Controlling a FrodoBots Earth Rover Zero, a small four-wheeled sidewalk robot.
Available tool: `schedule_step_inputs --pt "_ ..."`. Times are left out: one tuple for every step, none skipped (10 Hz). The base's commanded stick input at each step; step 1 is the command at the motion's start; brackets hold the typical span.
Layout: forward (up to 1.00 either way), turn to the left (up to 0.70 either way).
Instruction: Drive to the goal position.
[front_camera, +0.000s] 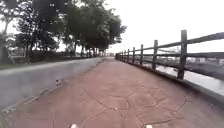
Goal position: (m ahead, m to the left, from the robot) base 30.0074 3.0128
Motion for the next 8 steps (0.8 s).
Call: schedule_step_inputs --pt "1.00 0.00" --pt "1.00 0.00" --pt "1.00 0.00" --pt "1.00 0.00" --pt "1.00 0.00" --pt "1.00 0.00" --pt "1.00 0.00" --pt "1.00 0.00"
